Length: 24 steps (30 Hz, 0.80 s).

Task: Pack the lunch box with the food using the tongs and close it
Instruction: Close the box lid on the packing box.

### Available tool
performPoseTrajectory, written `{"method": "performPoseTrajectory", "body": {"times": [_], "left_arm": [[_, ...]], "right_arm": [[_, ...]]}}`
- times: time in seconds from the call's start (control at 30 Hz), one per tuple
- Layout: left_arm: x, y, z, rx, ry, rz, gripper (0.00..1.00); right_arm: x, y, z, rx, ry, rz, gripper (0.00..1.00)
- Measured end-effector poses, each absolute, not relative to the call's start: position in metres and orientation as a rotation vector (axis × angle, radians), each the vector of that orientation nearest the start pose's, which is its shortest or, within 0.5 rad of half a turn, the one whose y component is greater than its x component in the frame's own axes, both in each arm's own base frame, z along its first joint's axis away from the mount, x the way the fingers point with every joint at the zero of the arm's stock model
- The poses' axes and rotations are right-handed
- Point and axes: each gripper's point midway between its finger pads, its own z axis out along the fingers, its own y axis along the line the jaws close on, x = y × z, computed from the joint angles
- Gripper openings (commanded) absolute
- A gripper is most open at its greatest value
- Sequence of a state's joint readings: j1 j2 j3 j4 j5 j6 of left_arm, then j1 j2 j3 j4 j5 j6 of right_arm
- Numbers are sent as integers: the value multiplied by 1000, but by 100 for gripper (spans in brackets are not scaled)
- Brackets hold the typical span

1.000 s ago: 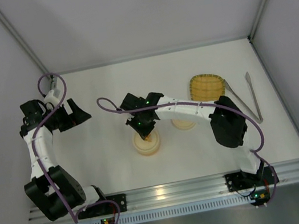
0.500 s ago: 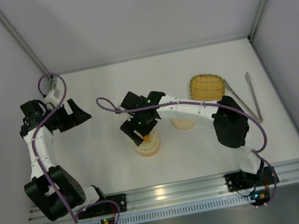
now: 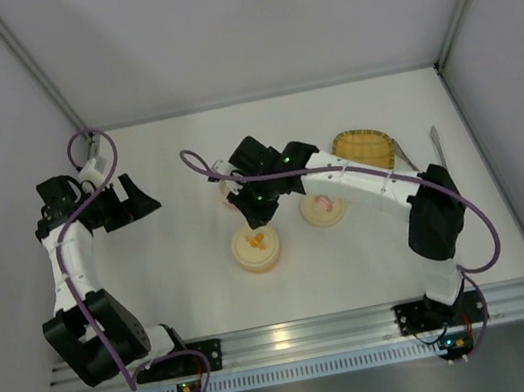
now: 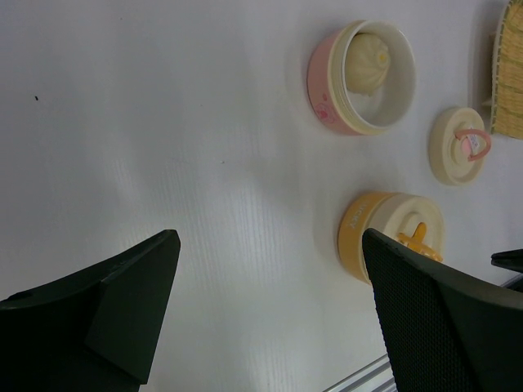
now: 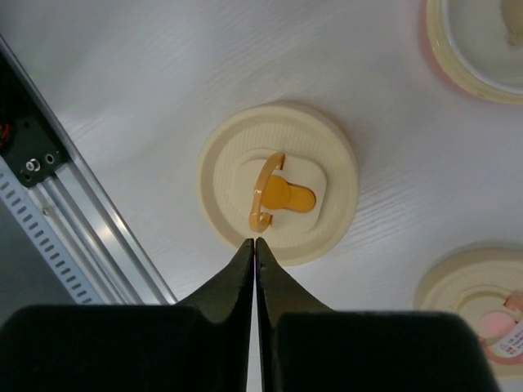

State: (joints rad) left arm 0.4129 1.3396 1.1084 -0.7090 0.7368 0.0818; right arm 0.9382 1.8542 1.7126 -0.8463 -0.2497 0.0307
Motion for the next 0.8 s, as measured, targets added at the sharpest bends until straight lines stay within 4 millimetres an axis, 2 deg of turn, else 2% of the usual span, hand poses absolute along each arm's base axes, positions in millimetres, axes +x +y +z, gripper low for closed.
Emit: {"method": "performPoseTrajectory", "body": {"times": [0.2,0.47,0.8], "left_arm": [[321,15,182,-93,2298,-671,98],[321,15,182,-93,2298,-671,98],[320,15,180,-93,2300,-671,98]], "right_arm": [[239,378,150,-1237,2375,562,0],[242,374,114,-1269,2449,460,0],[226,391,108,-1336,2438,495,0]]}}
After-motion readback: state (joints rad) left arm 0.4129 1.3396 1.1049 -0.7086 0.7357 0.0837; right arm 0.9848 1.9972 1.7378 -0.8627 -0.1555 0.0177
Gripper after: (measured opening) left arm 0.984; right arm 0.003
